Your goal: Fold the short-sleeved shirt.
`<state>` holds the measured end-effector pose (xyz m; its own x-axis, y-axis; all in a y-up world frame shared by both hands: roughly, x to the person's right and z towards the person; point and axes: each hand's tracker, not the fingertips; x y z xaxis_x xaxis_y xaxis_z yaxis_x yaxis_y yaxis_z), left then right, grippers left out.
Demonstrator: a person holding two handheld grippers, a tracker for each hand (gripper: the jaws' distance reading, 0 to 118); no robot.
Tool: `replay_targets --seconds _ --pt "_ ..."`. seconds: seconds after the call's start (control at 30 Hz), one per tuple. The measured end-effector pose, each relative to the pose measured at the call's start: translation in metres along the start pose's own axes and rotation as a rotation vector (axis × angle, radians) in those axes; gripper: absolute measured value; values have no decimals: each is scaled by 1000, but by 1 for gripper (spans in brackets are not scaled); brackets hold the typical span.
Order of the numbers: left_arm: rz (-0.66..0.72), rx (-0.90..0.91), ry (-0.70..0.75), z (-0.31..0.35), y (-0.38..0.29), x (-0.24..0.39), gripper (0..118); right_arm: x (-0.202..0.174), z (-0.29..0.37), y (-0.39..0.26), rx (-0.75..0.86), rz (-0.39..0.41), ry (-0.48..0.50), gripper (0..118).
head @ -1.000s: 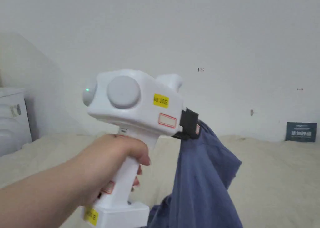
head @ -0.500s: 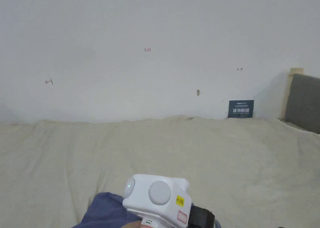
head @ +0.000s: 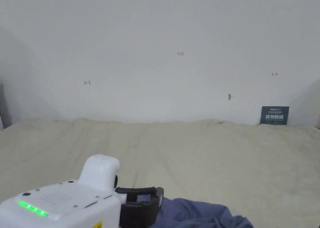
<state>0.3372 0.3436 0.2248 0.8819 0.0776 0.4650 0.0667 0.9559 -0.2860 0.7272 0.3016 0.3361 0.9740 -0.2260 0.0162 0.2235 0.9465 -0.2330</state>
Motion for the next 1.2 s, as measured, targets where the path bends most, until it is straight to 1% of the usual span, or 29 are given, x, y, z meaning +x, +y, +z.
replay_targets --seconds 0.03,0.07,0.1,0.13,0.2,0.27,0.33,0.43,0.53,0.57,0.6,0.63,0.67,0.7,0.73,0.77,0.8,0.87,0.9,0.93,0.97,1.0,1.07,1.13,1.17,1.2 --pt "24 26 19 18 -8 -6 83 -3 -1 -1 -1 3 1 0" --pt "28 46 60 30 -15 -9 61 -7 -3 -2 -1 5 1 0" --pt "25 20 127 36 -22 -12 0 -10 -4 -3 3 6 -1 0" --pt "16 46 219 57 -29 -12 0 -13 -5 -6 14 3 -5 0" --pt "60 140 299 85 -42 -14 0 -18 -7 -11 44 -6 -10 0" --pt "122 226 359 90 -54 -25 0 -25 -9 -16 73 -12 -19 0" --pt "122 206 373 94 -56 -29 0 -27 -13 -19 78 -15 -30 0" --pt "90 177 411 87 -59 -41 0 -31 -15 -17 71 -12 -17 0" --pt "122 173 421 82 -56 -48 0 -37 -14 -14 77 12 -19 0" --pt "137 149 407 71 -50 -57 0 -38 -14 -13 79 20 -21 0" --pt "156 51 366 52 -43 -69 0 -40 -13 -13 81 33 -27 0" --pt "170 -93 347 40 -42 -78 0 -42 -13 -12 82 52 -41 0" --pt "192 -239 337 11 -40 -95 0 -46 -13 -11 78 91 -77 0" --pt "229 -365 314 -13 -46 -111 0 -49 -13 -11 71 109 -81 0" --pt "252 -300 278 -29 -55 -124 0 -50 -15 -10 65 108 -67 0" --pt "258 -281 264 -38 -63 -132 2 -51 -15 -10 55 108 -51 0" --pt "261 -292 281 -54 -69 -141 26 -51 -16 -11 49 103 -40 0" --pt "254 -383 359 -91 -80 -161 105 -51 -18 -13 34 99 -31 0" --pt "279 -415 343 -94 -90 -165 117 -51 -19 -14 25 100 -28 0" --pt "310 -466 331 -110 -97 -176 116 -52 -21 -15 17 102 -27 0" --pt "313 -402 335 -114 -95 -185 116 -52 -23 -16 5 102 -26 0" --pt "343 -459 334 -128 -99 -193 116 -50 -27 -19 -4 101 -26 0" --pt "332 -612 452 -140 -117 -201 116 -52 -35 -23 -37 124 -37 0" --pt "335 -653 492 -150 -125 -206 116 -58 -42 -24 -59 132 -21 0" --pt "364 -668 472 -163 -132 -214 116 -60 -46 -26 -68 132 -19 0" --pt "387 -659 423 -164 -133 -210 112 -61 -50 -28 -78 132 -20 0"
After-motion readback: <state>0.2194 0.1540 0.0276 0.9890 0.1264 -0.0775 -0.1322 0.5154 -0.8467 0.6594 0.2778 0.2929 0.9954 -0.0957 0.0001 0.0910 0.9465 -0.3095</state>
